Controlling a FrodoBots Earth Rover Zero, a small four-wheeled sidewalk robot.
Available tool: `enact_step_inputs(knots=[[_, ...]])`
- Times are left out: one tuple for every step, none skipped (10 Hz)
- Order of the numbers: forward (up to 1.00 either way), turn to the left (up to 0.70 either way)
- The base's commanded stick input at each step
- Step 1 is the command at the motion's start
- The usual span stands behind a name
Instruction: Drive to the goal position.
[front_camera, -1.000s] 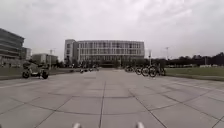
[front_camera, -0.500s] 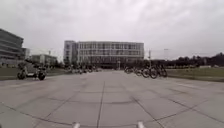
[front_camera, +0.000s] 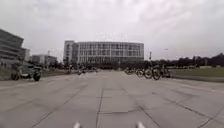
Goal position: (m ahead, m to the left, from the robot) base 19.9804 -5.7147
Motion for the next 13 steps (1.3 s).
enact_step_inputs(knots=[[0.85,0.00],[0.85,0.00],[0.85,0.00],[0.85,0.00],[0.85,0.00],[0.85,0.00],[0.85,0.00],[0.85,0.00],[0.85,0.00],[0.85,0.00],[0.85,0.00],[0.85,0.00],[0.85,0.00]])
